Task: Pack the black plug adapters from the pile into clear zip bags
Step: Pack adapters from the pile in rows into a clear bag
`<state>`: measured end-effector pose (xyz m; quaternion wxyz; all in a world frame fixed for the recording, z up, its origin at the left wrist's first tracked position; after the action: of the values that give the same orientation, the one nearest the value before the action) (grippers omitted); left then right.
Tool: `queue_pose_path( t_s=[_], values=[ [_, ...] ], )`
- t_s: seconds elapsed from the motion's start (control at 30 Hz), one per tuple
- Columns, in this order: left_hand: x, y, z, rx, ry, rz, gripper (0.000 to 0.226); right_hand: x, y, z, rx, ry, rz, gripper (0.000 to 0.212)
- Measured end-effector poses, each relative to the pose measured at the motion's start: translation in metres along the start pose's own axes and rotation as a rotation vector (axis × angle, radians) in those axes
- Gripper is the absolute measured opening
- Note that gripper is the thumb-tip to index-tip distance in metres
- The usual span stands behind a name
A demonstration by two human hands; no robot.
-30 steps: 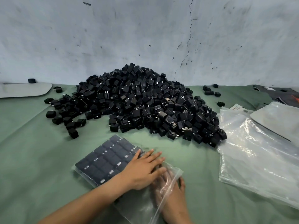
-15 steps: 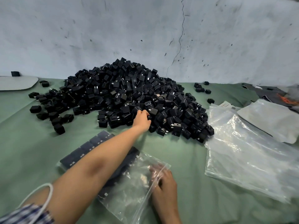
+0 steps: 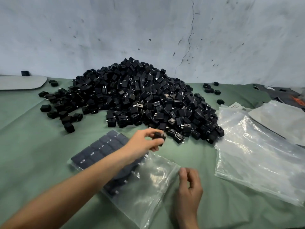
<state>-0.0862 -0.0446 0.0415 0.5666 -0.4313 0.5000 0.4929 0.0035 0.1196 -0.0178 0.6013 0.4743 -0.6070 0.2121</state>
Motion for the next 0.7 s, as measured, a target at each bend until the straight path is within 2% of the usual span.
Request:
queue_pose_path(
  t_s=[0.1, 0.2, 0.33, 0.43, 0.53, 0.57, 0.7],
  values=[
    [-0.005, -0.040, -0.006, 0.038, -0.037, -0.058, 0.032, 0.037, 0.005, -0.003, 0.258, -0.037, -0.293, 0.024],
    [-0.010, -0.064, -0.010, 0.112, 0.044, -0.043, 0.018, 0.063, 0.009, -0.005, 0.514, -0.214, -0.566, 0.027],
    [-0.006, -0.085, -0.012, 0.167, 0.085, -0.032, 0.017, 0.069, 0.003, -0.010, 0.629, -0.343, -0.780, 0.028],
    [0.006, -0.102, -0.010, 0.139, 0.117, -0.056, 0.020, 0.056, -0.006, -0.019, 0.671, -0.349, -0.768, 0.025],
    [0.021, -0.119, -0.001, 0.057, 0.247, -0.036, 0.023, 0.043, -0.007, -0.033, 0.628, -0.264, -0.632, 0.021],
    [0.024, -0.122, 0.004, 0.057, 0.226, -0.055, 0.025, 0.041, -0.006, -0.037, 0.640, -0.231, -0.595, 0.025],
    [0.025, -0.114, 0.024, 0.063, -0.144, -0.166, 0.022, 0.047, -0.009, -0.036, 0.731, -0.214, -0.590, 0.025]
  ],
)
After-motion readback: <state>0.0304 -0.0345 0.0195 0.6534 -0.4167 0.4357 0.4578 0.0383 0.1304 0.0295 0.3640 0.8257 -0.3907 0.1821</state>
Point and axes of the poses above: each hand's wrist, its own y-axis towards the middle knuckle, its own z-axis out of the palm, x = y × z, the point moved 3 cm from there along y, towards the middle knuckle, and after that the axes turned 13 degrees about -y, right-handed, at the moved point
